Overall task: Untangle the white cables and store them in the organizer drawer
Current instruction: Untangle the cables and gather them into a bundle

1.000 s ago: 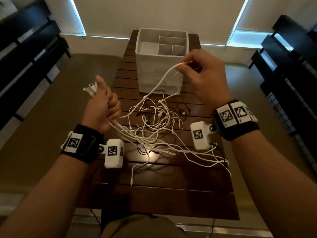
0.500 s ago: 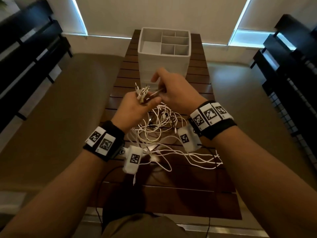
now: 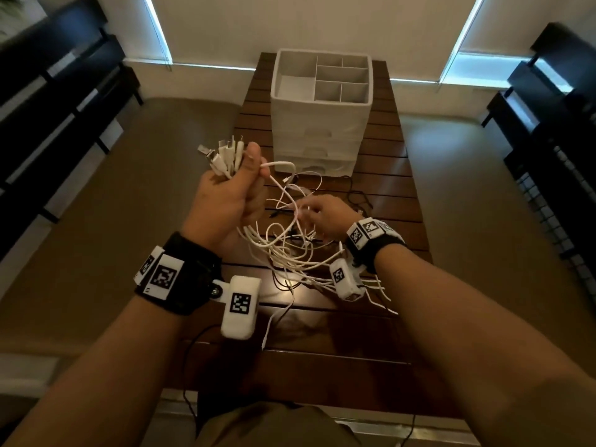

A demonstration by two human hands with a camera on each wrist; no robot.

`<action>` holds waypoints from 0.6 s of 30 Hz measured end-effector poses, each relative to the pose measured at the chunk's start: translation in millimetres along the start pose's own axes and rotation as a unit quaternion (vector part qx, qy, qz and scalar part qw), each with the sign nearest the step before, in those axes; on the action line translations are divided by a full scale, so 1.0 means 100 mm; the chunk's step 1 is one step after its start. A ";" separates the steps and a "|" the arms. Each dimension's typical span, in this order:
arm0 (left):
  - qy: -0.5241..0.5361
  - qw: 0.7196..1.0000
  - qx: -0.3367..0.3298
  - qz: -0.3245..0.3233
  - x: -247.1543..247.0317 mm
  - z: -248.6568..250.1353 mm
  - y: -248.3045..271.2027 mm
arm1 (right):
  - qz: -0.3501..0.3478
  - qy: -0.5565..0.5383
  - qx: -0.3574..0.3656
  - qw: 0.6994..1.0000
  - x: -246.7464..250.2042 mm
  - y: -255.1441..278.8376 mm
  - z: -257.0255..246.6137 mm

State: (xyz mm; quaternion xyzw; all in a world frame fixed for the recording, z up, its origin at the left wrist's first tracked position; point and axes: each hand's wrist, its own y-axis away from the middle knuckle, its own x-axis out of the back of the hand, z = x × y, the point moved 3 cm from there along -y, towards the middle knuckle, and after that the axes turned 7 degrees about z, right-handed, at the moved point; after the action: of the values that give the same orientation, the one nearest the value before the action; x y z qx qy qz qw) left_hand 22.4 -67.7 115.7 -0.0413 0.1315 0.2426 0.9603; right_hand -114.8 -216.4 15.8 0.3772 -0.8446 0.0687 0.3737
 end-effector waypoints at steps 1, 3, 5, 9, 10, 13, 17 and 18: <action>0.004 1.000 0.004 0.014 0.02 -0.01 -0.01 | 0.037 -0.021 -0.003 0.999 0.06 -0.03 0.00; 0.008 0.999 0.011 0.043 0.09 -0.04 -0.02 | 0.097 -0.031 0.008 0.995 0.23 -0.07 -0.08; 0.012 0.998 0.016 0.058 0.15 -0.09 -0.03 | 0.161 -0.062 0.034 0.984 0.45 -0.07 -0.24; 0.012 0.998 0.026 0.065 0.13 -0.19 -0.04 | 0.230 -0.072 0.064 0.969 0.71 -0.11 -0.41; 0.010 0.997 0.027 0.067 0.12 -0.21 -0.03 | 0.194 -0.026 0.049 0.979 0.69 -0.13 -0.40; 0.003 0.997 0.026 0.070 0.13 -0.24 -0.05 | 0.235 -0.034 0.048 0.970 0.85 -0.13 -0.46; -0.002 0.996 0.031 0.082 0.17 -0.29 -0.06 | 0.255 -0.080 0.078 0.961 1.09 -0.07 -0.67; -0.003 0.996 0.033 0.083 0.16 -0.30 -0.06 | 0.230 -0.038 0.071 0.970 1.09 -0.04 -0.66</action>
State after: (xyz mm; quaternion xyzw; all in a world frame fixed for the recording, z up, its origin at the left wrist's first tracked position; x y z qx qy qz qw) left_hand 31.9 -69.4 82.4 0.0021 0.1398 0.3167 0.9382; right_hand -121.1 -257.0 136.3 0.2010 -0.9151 0.1982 0.2878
